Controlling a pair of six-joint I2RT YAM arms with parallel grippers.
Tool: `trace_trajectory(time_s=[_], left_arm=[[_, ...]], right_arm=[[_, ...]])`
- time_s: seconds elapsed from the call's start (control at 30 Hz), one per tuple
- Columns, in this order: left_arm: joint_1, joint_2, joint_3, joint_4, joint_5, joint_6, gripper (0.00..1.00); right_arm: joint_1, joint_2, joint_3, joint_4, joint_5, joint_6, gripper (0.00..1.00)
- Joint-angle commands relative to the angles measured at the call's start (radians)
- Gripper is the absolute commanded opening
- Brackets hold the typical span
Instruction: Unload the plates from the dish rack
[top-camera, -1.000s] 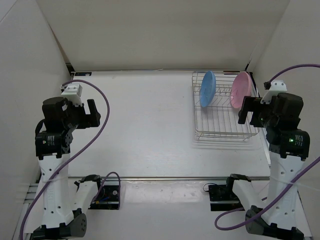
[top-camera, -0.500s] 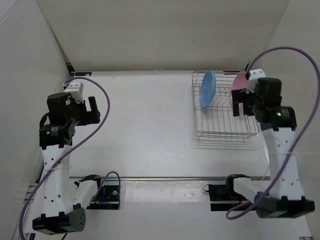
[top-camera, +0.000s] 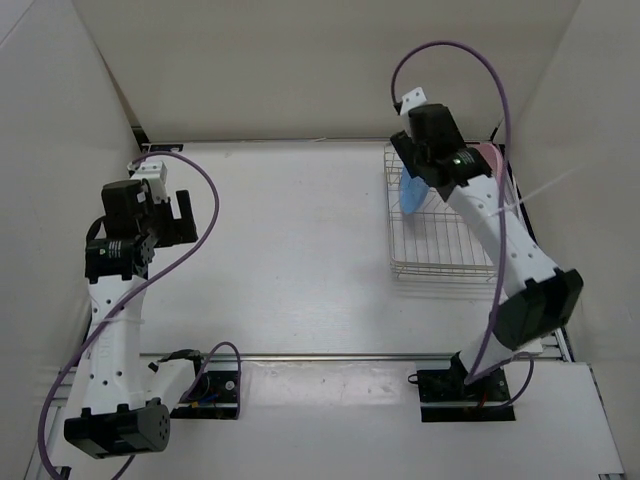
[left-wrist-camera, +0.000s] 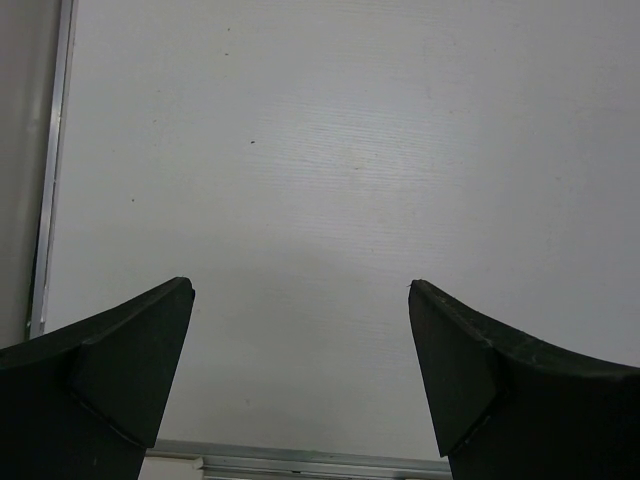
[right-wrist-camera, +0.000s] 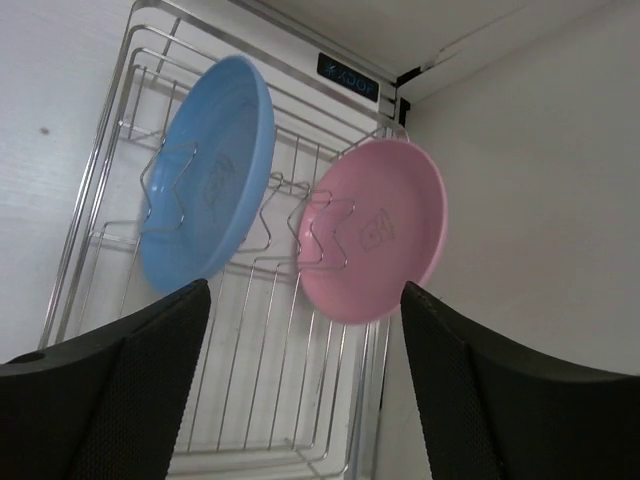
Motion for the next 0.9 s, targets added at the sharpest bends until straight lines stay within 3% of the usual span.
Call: trace_trajectory(time_s=[0.0,0.23,0.47,0.67,0.87], left_arm=[[0.004,-0.008,-0.013,0.022,-0.042,0.012,1.0],[0.004,-0.028,-0.055,0.042,-0.043,0.022,1.0],[0.004,-0.028,-0.091,0.061,-0.043,0.032,1.0],[0.004,-0.028,-0.101,0.079,-0.043,0.032,1.0],[0.004,-0.028,-0.101,0.079,-0.043,0.042,1.0]], right_arm=[[0.018,0.126,0.06,0.148,0.128,-0.062,0.78],[0.007,0.285,0.08,0.267,0.186,-0.151,0.67],[-0.022,0.355,0.101,0.277,0.24,-0.171,0.66],[-0.031,0.385,0.083,0.277,0.275,-0.18,0.49],[-0.031,0.404,0.072,0.287,0.286,-0.191,0.42]])
